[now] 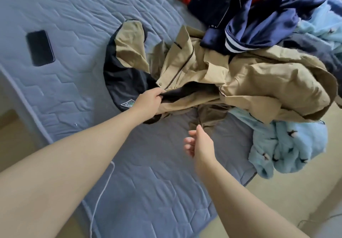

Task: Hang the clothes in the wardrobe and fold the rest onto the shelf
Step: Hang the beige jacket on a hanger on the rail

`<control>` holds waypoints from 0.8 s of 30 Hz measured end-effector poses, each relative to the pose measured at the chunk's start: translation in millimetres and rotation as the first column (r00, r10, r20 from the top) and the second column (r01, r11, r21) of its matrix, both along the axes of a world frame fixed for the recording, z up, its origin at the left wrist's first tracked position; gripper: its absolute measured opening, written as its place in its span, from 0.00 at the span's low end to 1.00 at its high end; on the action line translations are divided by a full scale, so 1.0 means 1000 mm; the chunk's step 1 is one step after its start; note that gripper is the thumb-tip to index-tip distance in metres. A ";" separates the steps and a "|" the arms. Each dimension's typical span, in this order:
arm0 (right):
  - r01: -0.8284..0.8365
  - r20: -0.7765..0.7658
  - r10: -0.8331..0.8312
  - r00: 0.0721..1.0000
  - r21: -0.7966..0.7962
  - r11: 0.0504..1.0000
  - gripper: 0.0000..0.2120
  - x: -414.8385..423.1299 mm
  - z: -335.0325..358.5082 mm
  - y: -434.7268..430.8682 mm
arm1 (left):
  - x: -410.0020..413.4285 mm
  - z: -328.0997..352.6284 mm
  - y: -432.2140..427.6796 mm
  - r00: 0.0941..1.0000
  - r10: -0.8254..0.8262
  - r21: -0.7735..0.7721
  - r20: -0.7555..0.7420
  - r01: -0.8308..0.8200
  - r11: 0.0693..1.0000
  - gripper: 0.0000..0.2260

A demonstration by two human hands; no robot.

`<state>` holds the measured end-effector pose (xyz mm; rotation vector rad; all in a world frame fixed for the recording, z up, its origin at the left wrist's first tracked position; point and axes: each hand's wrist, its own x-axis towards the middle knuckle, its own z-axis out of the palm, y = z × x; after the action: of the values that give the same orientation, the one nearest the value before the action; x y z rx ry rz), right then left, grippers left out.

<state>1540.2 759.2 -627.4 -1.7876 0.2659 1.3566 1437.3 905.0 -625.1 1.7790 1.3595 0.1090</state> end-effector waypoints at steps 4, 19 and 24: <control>0.018 0.030 -0.020 0.999 0.076 0.997 0.16 -0.019 0.055 0.037 | -0.018 0.048 -0.007 0.992 -0.026 -0.174 0.121 0.047 0.984 0.13; 0.142 0.080 -0.148 0.986 0.080 0.987 0.12 -0.154 0.259 0.035 | -0.204 0.268 -0.032 0.933 -0.357 -0.275 0.049 0.356 0.893 0.10; -0.093 0.240 0.079 0.968 0.048 0.994 0.06 -0.186 0.301 0.017 | -0.246 0.291 -0.067 0.993 -0.121 -0.185 -0.015 0.116 0.976 0.12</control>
<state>1353.7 776.5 -326.7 -1.9086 0.0180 1.1817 1191.0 838.4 -334.5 1.7051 1.2368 -0.1025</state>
